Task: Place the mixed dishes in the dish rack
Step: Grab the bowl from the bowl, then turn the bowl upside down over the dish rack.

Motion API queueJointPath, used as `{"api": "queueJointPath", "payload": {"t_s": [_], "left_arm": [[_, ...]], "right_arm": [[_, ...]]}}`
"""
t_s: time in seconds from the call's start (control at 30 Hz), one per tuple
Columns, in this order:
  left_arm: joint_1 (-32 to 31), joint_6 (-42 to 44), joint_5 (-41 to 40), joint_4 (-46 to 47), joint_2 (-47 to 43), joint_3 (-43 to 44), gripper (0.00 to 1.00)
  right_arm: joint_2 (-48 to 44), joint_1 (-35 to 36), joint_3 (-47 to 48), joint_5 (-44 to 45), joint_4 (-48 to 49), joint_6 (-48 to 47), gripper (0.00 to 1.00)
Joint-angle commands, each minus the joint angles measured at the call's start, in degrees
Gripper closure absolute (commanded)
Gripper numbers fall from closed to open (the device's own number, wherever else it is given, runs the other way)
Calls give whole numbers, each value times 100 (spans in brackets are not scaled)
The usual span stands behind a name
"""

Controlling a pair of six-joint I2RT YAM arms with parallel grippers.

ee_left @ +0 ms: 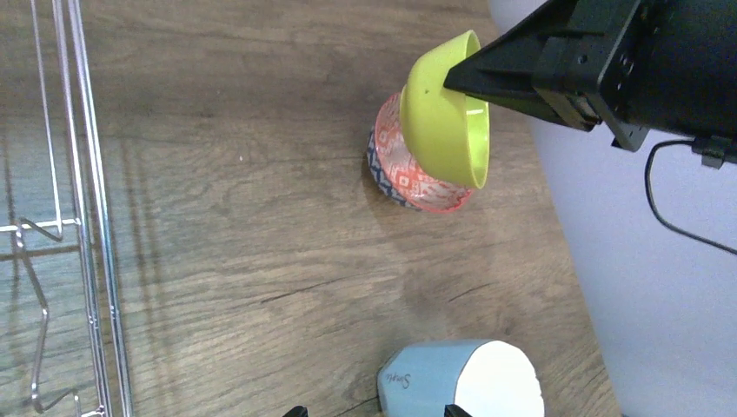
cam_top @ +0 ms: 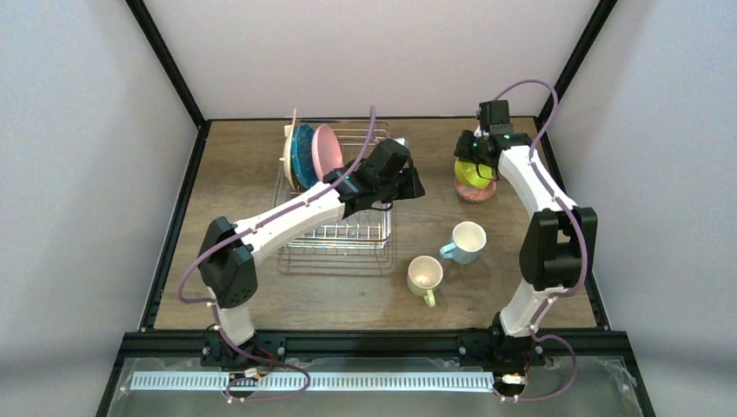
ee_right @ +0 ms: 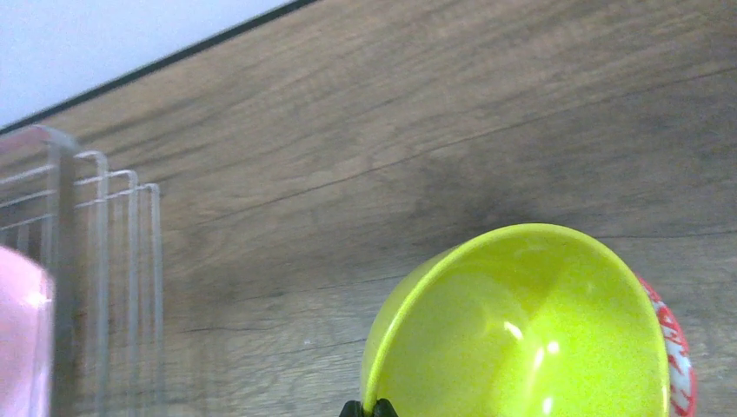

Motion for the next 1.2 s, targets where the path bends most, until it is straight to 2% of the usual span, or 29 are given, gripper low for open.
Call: {"api": "queueJointPath", "payload": {"t_s": [0.0,0.2,0.47,0.63,1.17], "left_arm": [[24,70,-250,-260,-466,329,11],[18,73,-454,-447,-1072,299,11],[24,70,-788,-665,-1825,109,11],[22,20,-895,-701,-2263,-188,11],[25,5,-1114,-1066,-2948,-183,11]], "right_arm": [[-451,14,257,-628,92,164,99],[-700,144,357,-1567,564,628,99],[-451,820,702,-2141,1316,1370,99],[-219,1178,704,-2428,2129,1928,99],[971,1879,548,-3182,4885,3608,99]]}}
